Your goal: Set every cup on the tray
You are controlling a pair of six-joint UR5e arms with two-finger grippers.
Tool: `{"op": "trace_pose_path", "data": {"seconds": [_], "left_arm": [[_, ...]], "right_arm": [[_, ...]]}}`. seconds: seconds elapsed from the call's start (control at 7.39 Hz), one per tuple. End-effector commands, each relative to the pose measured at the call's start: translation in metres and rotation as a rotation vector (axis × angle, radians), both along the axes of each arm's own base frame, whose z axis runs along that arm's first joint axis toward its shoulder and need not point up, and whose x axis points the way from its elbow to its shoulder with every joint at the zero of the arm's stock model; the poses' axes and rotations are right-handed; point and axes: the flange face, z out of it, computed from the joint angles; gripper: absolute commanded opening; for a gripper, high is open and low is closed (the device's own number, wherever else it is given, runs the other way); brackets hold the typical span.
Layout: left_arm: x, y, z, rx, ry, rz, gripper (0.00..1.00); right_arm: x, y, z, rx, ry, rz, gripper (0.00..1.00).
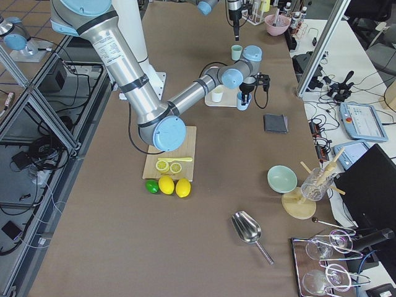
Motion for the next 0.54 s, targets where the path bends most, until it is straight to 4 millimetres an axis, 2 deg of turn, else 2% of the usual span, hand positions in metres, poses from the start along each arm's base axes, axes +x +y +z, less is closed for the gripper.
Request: {"op": "trace_pose_path", "data": {"seconds": [0.0, 0.14, 0.27, 0.41], "left_arm": [[-0.038, -0.026, 0.035, 0.044, -0.063, 0.036, 0.97], [-0.051, -0.038, 0.053, 0.068, -0.098, 0.06, 0.97], [-0.056, -0.045, 0.061, 0.067, -0.1, 0.069, 0.97], [-0.057, -0.052, 0.071, 0.103, -0.131, 0.116, 0.98]], "right_arm": [[-0.051, 0.014, -0.041, -0.02, -0.011, 0.019, 0.0], [-0.075, 0.018, -0.045, -0.016, 0.006, 0.015, 0.0], [-0.103, 0.015, -0.046, 0.002, 0.021, 0.012, 0.0], [-0.121, 0.016, -0.041, 0.001, 0.016, 0.022, 0.0]]}}
